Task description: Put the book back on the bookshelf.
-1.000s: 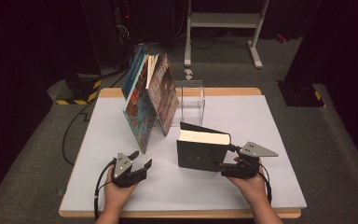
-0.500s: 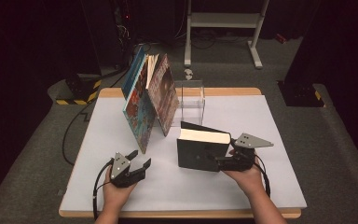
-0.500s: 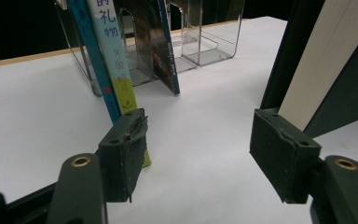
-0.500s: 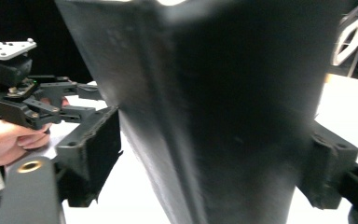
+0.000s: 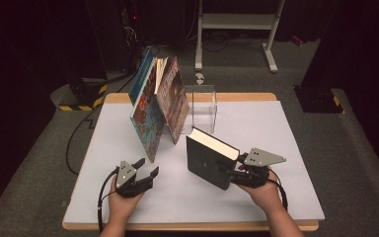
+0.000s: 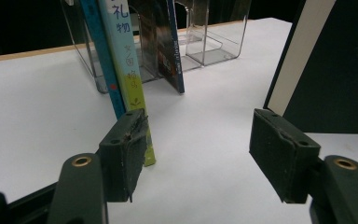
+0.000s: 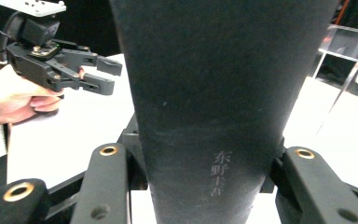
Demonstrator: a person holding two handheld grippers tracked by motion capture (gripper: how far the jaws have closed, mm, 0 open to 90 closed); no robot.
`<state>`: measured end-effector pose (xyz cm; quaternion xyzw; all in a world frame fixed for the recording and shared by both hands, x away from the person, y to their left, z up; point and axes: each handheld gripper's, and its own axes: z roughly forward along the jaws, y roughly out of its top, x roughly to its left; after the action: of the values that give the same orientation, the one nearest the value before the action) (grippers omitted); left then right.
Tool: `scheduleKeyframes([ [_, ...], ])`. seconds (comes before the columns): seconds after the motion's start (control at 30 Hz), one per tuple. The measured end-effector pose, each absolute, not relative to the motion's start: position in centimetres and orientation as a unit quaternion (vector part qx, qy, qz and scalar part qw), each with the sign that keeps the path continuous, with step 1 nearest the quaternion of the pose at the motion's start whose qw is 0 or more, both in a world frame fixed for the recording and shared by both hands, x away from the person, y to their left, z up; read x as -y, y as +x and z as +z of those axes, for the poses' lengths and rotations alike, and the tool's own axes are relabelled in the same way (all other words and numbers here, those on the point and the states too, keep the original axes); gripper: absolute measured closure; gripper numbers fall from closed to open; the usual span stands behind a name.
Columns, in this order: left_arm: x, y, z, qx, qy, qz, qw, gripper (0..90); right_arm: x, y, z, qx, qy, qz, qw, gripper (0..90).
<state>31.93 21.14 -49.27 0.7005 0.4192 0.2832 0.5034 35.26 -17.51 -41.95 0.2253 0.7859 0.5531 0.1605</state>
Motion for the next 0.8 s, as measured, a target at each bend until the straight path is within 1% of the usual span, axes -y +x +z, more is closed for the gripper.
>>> scheduleKeyframes([
  [0.37, -21.5, 32.0, -49.3, -0.423, 0.697, 0.282, 0.506, 36.6, 17.4, 34.7, -42.2, -0.760, 0.266, 0.565, 0.181, 53.8],
  [0.8, -21.7, 32.0, -49.2, -0.424, 0.694, 0.283, 0.509, 36.5, 20.2, 35.2, -41.9, -0.724, 0.339, 0.551, 0.239, 53.9],
])
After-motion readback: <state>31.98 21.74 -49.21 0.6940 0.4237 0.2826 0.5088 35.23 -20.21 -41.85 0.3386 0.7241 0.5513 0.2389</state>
